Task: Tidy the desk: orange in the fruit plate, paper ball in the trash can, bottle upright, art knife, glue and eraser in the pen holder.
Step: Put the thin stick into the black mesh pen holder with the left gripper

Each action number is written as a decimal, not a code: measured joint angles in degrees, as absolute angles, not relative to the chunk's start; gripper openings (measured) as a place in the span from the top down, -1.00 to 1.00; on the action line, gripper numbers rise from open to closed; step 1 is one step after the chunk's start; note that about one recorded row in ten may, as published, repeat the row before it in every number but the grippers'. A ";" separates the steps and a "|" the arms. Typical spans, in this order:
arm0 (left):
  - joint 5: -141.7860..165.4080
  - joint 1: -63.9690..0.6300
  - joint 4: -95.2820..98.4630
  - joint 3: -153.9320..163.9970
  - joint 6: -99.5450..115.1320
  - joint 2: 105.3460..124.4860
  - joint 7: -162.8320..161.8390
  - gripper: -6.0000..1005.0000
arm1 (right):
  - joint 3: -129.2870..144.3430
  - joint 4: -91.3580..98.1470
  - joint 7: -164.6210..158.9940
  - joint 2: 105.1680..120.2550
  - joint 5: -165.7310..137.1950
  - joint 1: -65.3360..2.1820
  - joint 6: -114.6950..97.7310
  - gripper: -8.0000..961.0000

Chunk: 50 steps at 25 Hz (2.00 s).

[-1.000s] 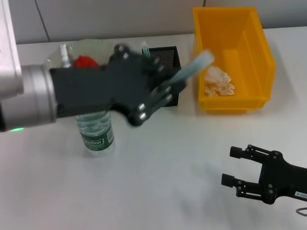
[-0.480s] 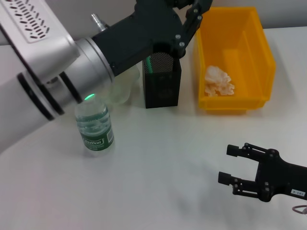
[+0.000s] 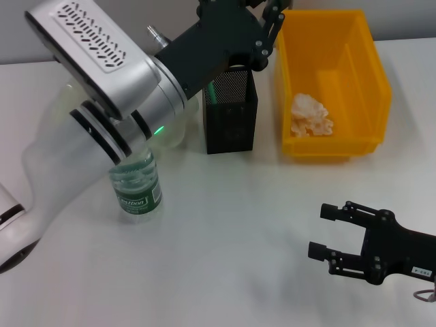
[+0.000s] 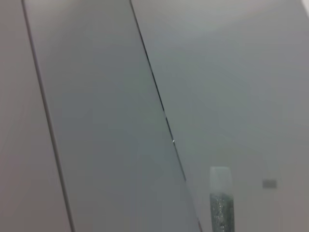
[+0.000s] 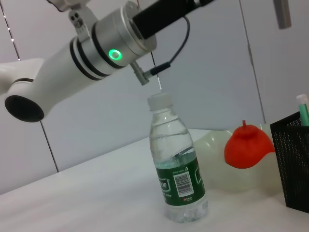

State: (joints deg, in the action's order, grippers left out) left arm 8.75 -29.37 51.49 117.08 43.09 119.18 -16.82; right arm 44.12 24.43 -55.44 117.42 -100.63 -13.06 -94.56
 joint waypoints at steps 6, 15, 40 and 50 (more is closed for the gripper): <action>8.11 -32.43 49.03 118.34 38.30 119.18 -15.36 0.70 | 44.12 24.43 -55.46 117.42 -100.68 -13.29 -94.45 -0.63; 8.18 -32.67 51.53 119.21 32.12 119.18 -12.40 0.70 | 44.12 24.43 -55.46 117.42 -100.78 -13.42 -94.24 -0.63; 13.76 -33.49 59.24 117.38 24.67 119.18 -15.53 0.70 | 44.24 24.34 -56.62 117.24 -100.90 -13.06 -93.86 -0.63; 15.93 -33.88 58.37 118.04 21.68 119.18 -15.85 0.70 | 44.18 24.34 -56.70 117.37 -100.90 -13.26 -93.68 -0.63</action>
State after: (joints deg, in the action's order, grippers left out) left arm 15.93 -33.88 58.37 118.04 21.68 119.18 -15.85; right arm 44.18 24.34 -56.71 117.37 -100.90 -13.26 -93.68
